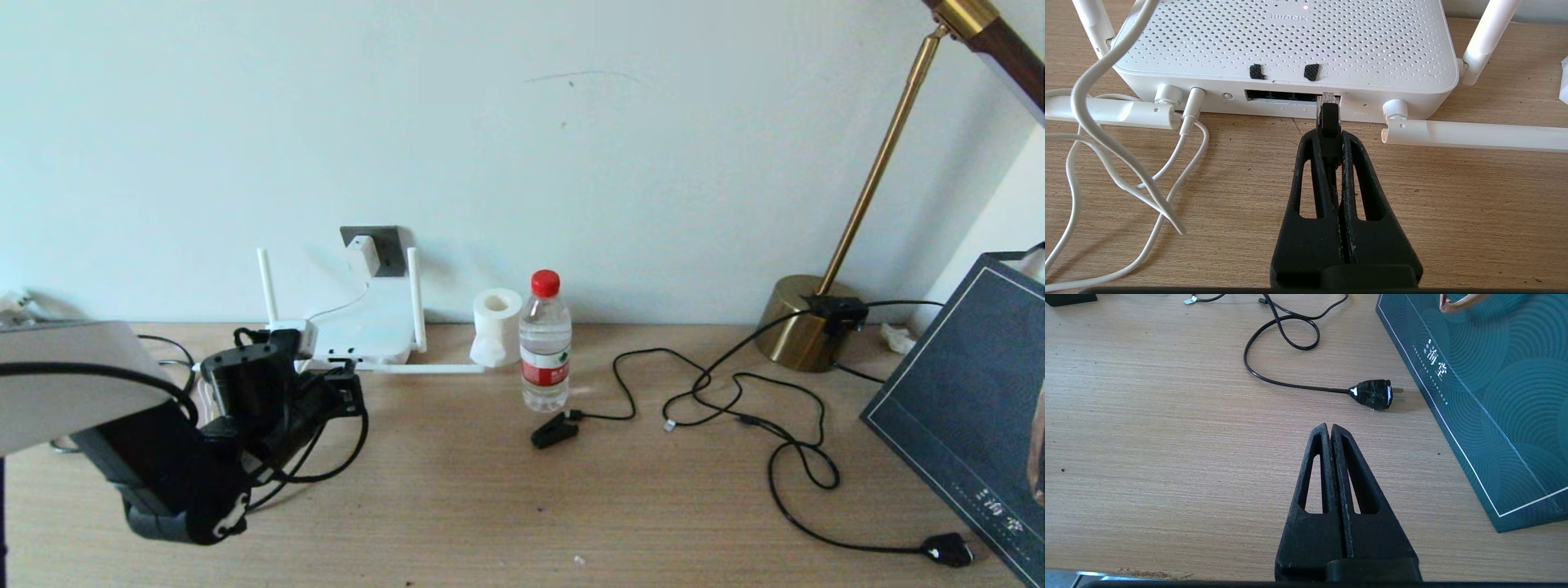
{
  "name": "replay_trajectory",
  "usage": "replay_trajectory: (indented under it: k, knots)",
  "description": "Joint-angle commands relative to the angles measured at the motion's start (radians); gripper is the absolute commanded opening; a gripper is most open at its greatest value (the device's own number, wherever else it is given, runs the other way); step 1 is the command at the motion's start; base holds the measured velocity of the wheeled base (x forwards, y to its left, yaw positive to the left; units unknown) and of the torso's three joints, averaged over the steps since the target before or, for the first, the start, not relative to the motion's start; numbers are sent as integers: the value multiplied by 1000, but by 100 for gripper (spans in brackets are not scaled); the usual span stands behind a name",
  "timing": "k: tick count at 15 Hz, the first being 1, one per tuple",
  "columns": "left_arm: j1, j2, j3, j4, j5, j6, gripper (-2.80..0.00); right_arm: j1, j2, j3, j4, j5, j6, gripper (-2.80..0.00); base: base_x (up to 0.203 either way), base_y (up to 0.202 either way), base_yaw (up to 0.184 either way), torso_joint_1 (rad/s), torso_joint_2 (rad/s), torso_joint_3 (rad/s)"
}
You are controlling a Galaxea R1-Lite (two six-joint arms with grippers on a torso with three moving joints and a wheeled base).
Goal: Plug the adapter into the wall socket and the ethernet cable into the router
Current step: Align cable and router interface
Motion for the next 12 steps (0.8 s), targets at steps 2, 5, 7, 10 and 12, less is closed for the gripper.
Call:
replay_trajectory:
  k: [2,5,7,10,12]
  knots:
    - [0,8,-6,-8,1,0,-280,0,0,0,2,1,0,-280,0,0,0,0,0,0]
    - [0,10,-12,-8,1,0,-280,0,0,0,2,1,0,-280,0,0,0,0,0,0]
    - [0,12,-14,-6,1,0,-280,0,1,0,2,1,0,-280,0,0,0,0,0,0]
    - [0,17,-15,-6,1,0,-280,0,0,0,2,1,0,-280,0,0,0,0,0,0]
    - [0,17,-15,-6,1,0,-280,0,0,0,2,1,-1,-280,0,0,0,0,0,0]
